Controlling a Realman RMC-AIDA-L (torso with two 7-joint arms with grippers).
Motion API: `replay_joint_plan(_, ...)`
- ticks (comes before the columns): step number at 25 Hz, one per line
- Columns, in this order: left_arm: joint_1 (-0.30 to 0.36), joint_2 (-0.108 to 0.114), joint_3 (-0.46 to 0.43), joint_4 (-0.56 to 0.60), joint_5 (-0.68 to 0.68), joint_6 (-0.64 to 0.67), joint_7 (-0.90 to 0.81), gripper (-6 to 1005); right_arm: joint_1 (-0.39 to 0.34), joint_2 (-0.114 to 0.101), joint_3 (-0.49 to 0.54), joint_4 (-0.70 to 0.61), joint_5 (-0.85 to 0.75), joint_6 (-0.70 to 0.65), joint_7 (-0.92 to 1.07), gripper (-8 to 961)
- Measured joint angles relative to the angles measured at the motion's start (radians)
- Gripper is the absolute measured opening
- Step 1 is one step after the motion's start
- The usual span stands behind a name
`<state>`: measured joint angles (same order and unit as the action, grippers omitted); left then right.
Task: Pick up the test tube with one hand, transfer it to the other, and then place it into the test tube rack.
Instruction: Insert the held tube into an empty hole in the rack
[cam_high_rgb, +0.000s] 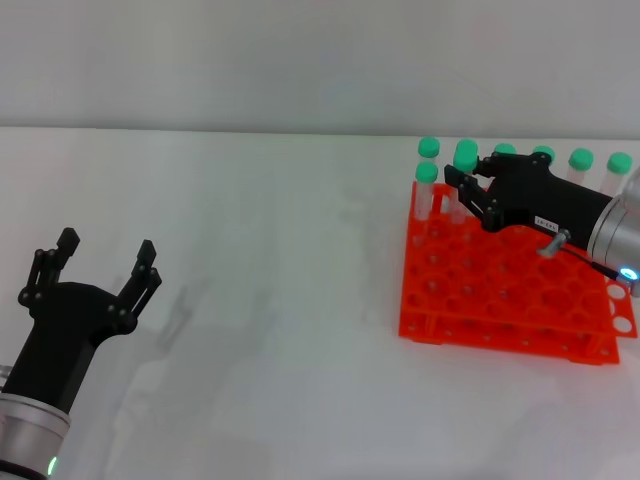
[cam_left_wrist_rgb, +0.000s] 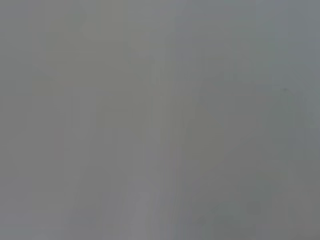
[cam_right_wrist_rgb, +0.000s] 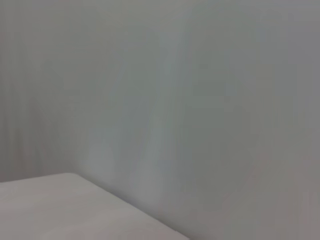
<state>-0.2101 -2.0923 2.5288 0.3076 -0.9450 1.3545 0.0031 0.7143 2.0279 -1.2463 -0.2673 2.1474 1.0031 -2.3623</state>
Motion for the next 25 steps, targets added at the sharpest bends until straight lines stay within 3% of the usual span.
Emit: replay_joint_plan(25,-0.007,0.0,0.007,0.008,0.006,0.0,-0.002,880,0.007,0.0,-0.007,0.047,0.002,-0.041,-0.008,326)
